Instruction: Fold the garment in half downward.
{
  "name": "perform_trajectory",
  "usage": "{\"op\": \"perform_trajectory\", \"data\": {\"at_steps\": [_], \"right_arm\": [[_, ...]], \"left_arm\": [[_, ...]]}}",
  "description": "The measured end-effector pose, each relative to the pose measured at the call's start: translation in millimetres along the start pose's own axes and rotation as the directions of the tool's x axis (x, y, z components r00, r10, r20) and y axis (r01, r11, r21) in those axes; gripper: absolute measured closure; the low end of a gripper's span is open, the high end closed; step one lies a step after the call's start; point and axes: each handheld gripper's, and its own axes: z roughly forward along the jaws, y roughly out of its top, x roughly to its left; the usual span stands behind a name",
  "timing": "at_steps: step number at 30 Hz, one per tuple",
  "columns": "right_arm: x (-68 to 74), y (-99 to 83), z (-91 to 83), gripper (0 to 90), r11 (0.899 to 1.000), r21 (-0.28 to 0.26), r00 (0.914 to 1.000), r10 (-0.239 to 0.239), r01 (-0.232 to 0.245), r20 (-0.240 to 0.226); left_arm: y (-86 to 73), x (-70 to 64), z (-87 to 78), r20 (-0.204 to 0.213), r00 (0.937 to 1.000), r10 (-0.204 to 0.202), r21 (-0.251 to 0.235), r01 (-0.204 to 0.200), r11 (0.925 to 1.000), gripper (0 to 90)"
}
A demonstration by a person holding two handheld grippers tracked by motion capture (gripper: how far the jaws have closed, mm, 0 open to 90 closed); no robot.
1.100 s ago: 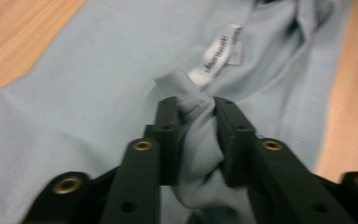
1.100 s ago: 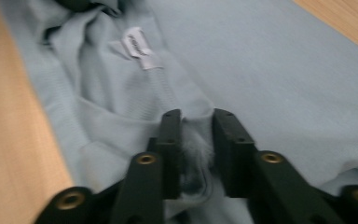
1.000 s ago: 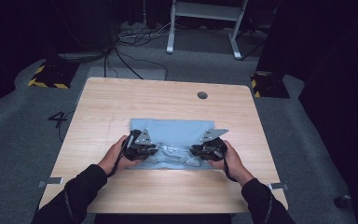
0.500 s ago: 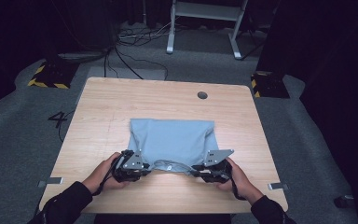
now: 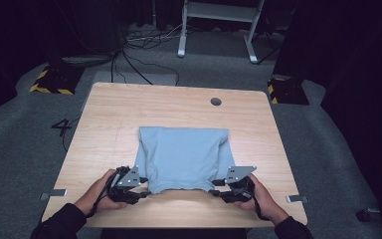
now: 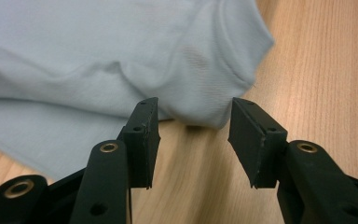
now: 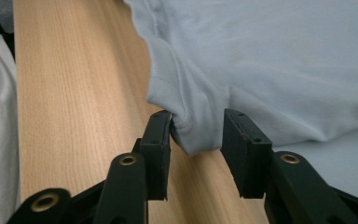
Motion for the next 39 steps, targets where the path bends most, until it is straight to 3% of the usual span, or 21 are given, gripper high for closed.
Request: {"op": "perform_trajectory", "data": {"at_steps": [4,8,9,14,19,21,23,25,27,30,34,39], "right_arm": [[-7.0,2.3,-10.9,52.0,1.0,-0.028,0.998,0.015,-0.013,0.061],[-20.7,9.9,-18.2,43.6,0.998,-0.06,0.9913,0.041,-0.033,0.125],[-25.7,12.9,-18.5,42.7,0.997,-0.065,0.9882,0.042,-0.033,0.148],[-57.3,30.4,-10.6,36.8,0.994,-0.1,0.9735,0.07,-0.049,0.217],[-82.1,42.5,11.1,31.4,0.992,-0.111,0.968,0.089,-0.064,0.235],[-87.4,44.5,22.0,31.6,0.996,-0.079,0.9649,0.06,-0.041,0.256],[-94.5,41.7,30.3,31.7,0.995,-0.073,0.9699,0.087,-0.072,0.228],[-100.1,35.2,36.7,31.6,0.996,-0.039,0.9678,0.085,-0.079,0.237],[-105.5,25.9,39.8,31.5,0.994,-0.016,0.9677,0.107,-0.106,0.228],[-108.3,12.8,41.6,31.5,0.99,0.002,0.9668,0.138,-0.142,0.215],[-107.7,1.8,40.1,32.7,0.979,-0.043,0.9624,0.205,-0.2,0.179],[-100.8,-4.2,35.6,32.8,0.983,-0.048,0.971,0.185,-0.179,0.152]], "left_arm": [[-0.6,9.9,-9.4,-0.047,0.998,-0.042,-0.03,0.041,0.9987,45.7],[11.1,25.2,-13.8,-0.078,0.9942,-0.074,-0.088,0.067,0.9939,39.8],[15.2,29.4,-12.3,-0.078,0.9932,-0.087,-0.102,0.079,0.9917,38.7],[35.4,48.4,10.8,-0.067,0.9947,-0.077,-0.117,0.069,0.9907,35.5],[44.1,57.9,42.4,-0.047,0.998,-0.043,-0.044,0.04,0.9982,33.7],[42.4,58.9,51.5,-0.039,0.9985,-0.039,-0.016,0.039,0.9991,34.4],[38.6,58.9,55.9,-0.023,0.999,-0.037,0.004,0.037,0.9993,35.0],[33.7,58.9,57.1,-0.017,0.9984,-0.053,0.02,0.053,0.9984,35.4],[29.0,59.7,55.7,-0.006,0.9958,-0.091,0.003,0.091,0.9959,35.5],[23.8,57.3,53.7,-0.006,0.9932,-0.116,-0.018,0.116,0.9931,37.0],[20.4,48.9,51.3,-0.01,0.9925,-0.122,-0.028,0.121,0.9922,38.7],[18.2,36.4,46.8,0.015,0.9933,-0.115,-0.031,0.115,0.9929,38.6]]}}
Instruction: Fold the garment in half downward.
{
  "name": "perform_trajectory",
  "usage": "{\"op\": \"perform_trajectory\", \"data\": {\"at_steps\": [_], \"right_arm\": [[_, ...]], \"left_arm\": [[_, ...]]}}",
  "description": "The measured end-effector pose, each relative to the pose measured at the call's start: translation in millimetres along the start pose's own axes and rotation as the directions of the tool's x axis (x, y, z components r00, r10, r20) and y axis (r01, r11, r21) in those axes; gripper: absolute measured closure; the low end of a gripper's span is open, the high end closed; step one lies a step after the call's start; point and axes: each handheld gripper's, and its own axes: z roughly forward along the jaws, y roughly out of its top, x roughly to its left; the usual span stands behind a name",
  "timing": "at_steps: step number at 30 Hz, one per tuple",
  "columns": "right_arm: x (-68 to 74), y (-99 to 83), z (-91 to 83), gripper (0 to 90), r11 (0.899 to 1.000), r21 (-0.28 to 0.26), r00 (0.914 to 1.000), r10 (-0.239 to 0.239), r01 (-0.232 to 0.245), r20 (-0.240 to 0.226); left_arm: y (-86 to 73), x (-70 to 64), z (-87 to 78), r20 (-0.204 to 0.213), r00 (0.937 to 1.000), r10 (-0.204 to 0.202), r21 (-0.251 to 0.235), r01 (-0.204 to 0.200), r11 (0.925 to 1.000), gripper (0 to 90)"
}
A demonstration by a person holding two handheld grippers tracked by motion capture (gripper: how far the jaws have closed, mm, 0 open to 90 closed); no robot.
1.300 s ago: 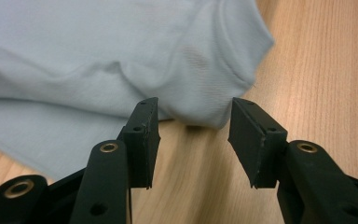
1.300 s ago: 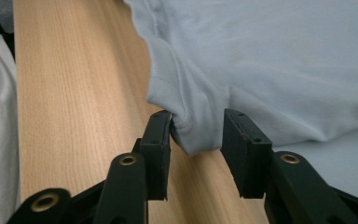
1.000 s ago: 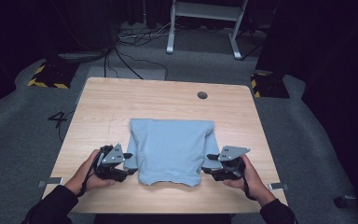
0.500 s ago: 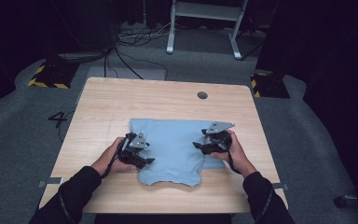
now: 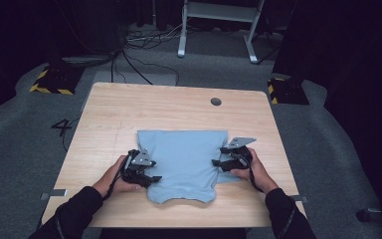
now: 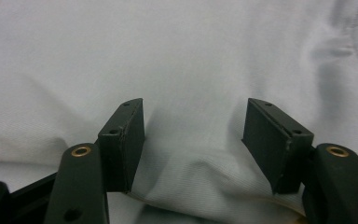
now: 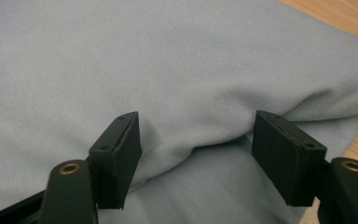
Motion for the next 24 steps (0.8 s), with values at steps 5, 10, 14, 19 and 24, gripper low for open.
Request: {"op": "perform_trajectory", "data": {"at_steps": [5,10,14,19,24], "right_arm": [[6.7,-1.6,-7.3,31.0,0.999,0.021,0.9995,-0.029,0.029,0.011],[8.3,8.5,-16.6,29.9,0.999,-0.032,0.9998,-0.019,0.019,0.008],[21.0,22.5,-19.3,28.7,0.997,-0.064,0.9985,-0.054,0.053,-0.006],[52.1,40.5,-9.9,28.7,0.99,-0.077,0.9905,-0.123,0.118,-0.061],[86.5,54.2,6.8,28.6,0.98,-0.083,0.9721,-0.189,0.179,-0.139]], "left_arm": [[1.9,0.6,-14.6,-0.032,0.9993,0.018,-0.005,-0.019,0.9998,30.1],[6.9,20.2,-34.4,-0.118,0.9925,-0.032,-0.055,0.026,0.9981,25.2],[2.5,38.7,-36.7,-0.158,0.9833,-0.091,-0.068,0.081,0.9944,24.6],[-10.5,57.4,-36.2,-0.191,0.9687,-0.158,-0.063,0.149,0.9869,25.2],[-19.7,67.3,-40.7,-0.209,0.9593,-0.19,-0.067,0.18,0.9814,25.2]]}}
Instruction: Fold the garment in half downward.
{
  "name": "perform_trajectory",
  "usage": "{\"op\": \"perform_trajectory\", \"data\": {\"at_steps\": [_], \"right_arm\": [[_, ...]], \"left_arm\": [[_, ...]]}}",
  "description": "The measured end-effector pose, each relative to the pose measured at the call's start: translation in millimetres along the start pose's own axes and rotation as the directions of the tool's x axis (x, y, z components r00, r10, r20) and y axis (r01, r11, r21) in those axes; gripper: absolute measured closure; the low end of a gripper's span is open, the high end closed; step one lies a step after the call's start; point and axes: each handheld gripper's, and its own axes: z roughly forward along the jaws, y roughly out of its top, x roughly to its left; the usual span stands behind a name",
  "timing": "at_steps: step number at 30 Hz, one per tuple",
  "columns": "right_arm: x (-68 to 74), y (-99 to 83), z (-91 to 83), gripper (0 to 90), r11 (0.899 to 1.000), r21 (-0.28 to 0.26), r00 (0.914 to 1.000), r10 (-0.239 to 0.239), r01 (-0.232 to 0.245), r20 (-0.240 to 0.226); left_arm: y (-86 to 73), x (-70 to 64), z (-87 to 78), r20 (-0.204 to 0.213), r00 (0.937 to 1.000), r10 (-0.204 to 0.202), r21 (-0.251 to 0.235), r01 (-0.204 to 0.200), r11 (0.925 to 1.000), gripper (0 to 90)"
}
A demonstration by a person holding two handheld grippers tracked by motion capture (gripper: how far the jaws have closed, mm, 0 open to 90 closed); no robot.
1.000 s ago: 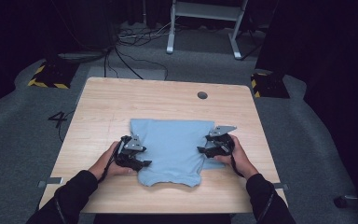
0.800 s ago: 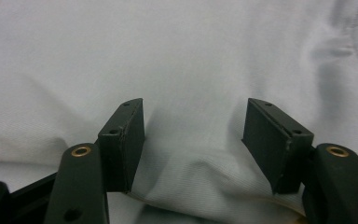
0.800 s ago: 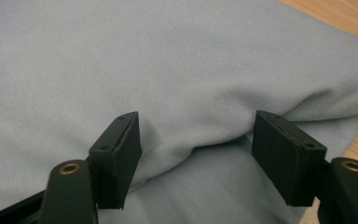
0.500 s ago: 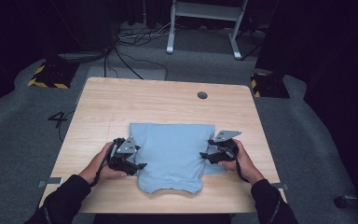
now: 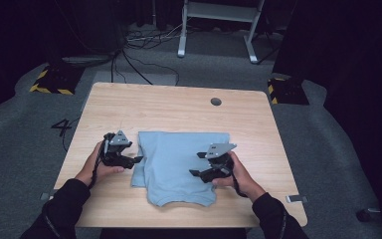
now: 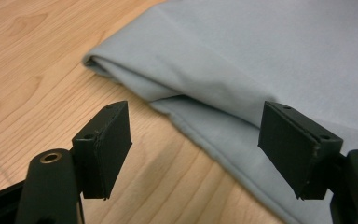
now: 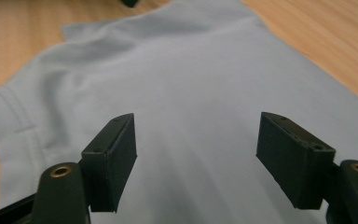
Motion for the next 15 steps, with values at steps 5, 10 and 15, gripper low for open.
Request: {"op": "perform_trajectory", "data": {"at_steps": [5,10,15], "right_arm": [[28.9,14.2,21.6,27.5,0.998,0.025,0.9972,-0.053,0.054,-0.053],[50.7,23.2,39.1,27.5,0.995,0.035,0.9898,-0.087,0.091,-0.113],[68.2,32.6,55.0,27.5,0.992,0.035,0.9808,-0.111,0.118,-0.16]], "left_arm": [[-0.2,5.3,-5.0,-0.034,0.9994,-0.006,-0.005,0.006,1.0,23.3],[0.7,7.1,-2.7,-0.041,0.9991,-0.011,-0.002,0.01,0.9999,21.9],[5.0,7.3,0.7,-0.037,0.9991,-0.02,-0.013,0.019,0.9997,21.8]]}}
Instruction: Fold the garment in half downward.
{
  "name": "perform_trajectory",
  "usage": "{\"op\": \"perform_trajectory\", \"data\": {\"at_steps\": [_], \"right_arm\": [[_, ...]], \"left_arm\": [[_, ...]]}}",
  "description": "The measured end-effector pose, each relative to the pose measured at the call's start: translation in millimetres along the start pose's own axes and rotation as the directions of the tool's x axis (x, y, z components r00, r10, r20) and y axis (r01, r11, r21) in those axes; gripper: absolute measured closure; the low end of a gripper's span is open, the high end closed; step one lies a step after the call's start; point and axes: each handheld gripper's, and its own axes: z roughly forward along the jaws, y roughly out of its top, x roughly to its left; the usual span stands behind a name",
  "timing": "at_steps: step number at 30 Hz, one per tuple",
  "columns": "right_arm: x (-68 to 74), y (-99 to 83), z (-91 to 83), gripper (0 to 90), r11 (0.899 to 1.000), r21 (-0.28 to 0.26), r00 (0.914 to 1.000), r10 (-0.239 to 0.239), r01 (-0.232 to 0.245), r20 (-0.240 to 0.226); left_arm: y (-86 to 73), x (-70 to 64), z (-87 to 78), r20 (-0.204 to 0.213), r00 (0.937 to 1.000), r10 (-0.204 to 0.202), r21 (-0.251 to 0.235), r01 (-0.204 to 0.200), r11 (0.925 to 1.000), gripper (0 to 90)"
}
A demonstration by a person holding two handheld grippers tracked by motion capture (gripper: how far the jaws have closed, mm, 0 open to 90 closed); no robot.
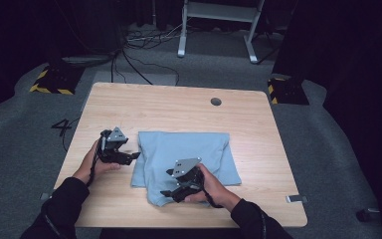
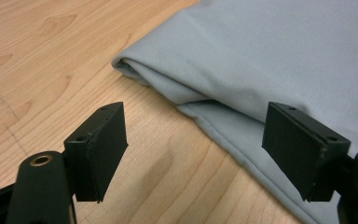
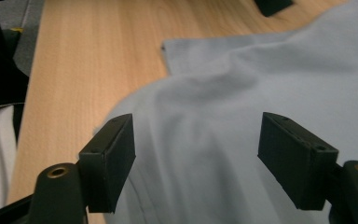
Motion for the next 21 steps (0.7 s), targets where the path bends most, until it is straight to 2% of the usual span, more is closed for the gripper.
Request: {"op": "perform_trajectory", "data": {"at_steps": [8,13,15,21], "right_arm": [[14.7,17.1,23.2,29.3,0.998,0.032,0.9986,-0.047,0.048,-0.023],[19.2,24.1,35.9,29.2,0.997,0.056,0.9982,-0.057,0.058,-0.02],[19.7,26.0,39.3,29.4,0.997,0.061,0.9984,-0.052,0.054,-0.022],[15.4,27.8,50.5,29.9,0.995,0.097,0.9987,-0.042,0.038,0.031]], "left_arm": [[6.9,0.3,7.9,-0.012,0.9998,-0.014,-0.004,0.014,0.9999,21.9],[10.3,1.1,10.8,-0.015,0.9998,-0.01,-0.006,0.01,0.9999,21.8],[11.2,1.3,12.5,-0.012,0.9997,-0.021,-0.008,0.021,0.9997,21.9],[14.8,2.2,16.1,-0.015,0.9998,-0.013,-0.013,0.013,0.9998,21.7]]}}
